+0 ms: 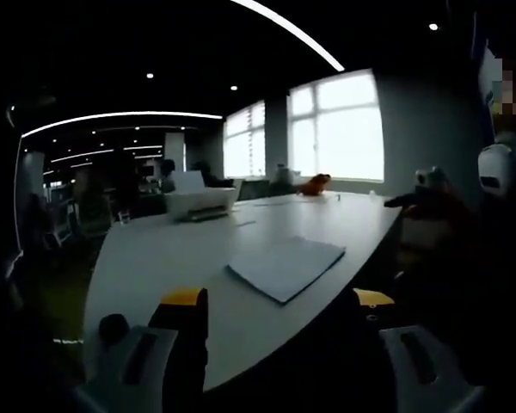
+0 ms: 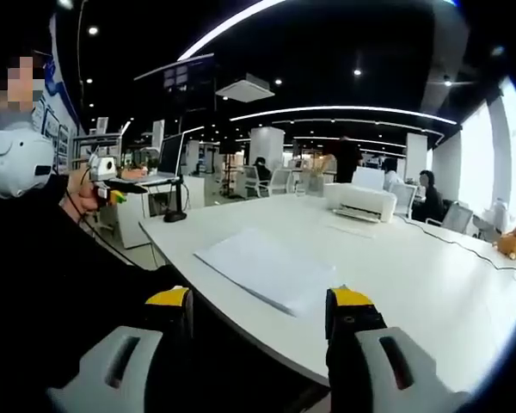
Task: Organize the stack of printing papers by aligning and flattening the scattered papers on the table
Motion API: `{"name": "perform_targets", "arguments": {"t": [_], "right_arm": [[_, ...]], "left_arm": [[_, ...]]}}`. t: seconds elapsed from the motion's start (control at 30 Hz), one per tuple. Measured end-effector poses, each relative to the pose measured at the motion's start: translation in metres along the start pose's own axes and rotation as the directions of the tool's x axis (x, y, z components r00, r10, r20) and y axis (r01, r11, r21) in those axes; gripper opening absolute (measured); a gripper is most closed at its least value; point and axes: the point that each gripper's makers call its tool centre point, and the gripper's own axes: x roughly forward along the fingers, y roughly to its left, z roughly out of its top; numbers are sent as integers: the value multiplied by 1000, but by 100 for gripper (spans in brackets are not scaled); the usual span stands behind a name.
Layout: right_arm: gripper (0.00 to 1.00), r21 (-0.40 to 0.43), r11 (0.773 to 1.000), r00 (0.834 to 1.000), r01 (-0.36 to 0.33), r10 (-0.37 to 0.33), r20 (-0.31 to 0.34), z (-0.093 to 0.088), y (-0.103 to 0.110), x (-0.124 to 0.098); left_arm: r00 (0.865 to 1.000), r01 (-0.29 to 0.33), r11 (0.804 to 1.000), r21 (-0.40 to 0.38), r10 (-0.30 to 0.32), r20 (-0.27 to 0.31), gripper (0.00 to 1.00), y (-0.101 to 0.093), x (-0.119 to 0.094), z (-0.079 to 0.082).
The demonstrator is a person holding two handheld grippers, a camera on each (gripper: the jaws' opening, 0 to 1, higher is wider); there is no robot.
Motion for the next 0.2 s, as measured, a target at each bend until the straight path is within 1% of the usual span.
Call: {"name": "perform_targets", "arguments": {"t": [0.2], "right_arm": [[58, 3, 1000, 1000, 1, -1, -4, -2, -1, 0]], "left_arm": [[1000, 2, 1000, 1, -2, -3, 68, -1, 0, -1]]}}
